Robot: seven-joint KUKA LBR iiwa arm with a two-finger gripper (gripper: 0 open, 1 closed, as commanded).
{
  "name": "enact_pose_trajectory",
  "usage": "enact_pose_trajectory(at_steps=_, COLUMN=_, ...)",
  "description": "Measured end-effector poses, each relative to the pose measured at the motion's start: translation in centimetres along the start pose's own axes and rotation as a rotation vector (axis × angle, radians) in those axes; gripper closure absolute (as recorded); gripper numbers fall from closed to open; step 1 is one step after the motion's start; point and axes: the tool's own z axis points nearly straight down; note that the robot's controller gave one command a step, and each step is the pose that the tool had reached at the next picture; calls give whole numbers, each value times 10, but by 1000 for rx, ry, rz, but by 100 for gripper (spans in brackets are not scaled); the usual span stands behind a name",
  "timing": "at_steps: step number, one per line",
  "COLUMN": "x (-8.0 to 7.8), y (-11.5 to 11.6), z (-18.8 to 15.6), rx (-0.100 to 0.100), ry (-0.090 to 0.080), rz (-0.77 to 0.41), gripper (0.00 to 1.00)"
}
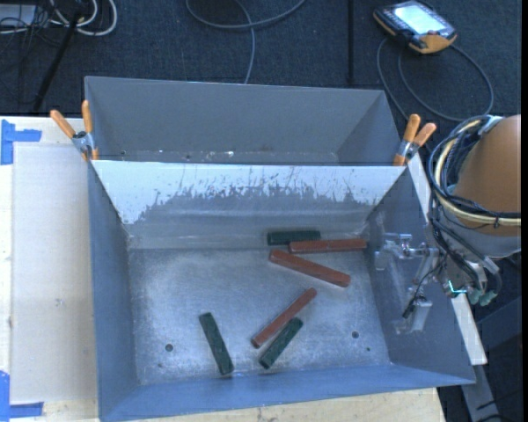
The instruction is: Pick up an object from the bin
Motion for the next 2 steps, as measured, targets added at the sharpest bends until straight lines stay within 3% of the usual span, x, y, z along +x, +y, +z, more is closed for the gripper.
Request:
enact_pose_trajectory(at_steps=1, x=-2, y=1, z=-4, rx=1, ry=-8, rz=-5, gripper=0)
enact_pose_trajectory(at_steps=2, x=-8, y=37, z=34, rx=5, ry=-16, rz=-148, gripper=0)
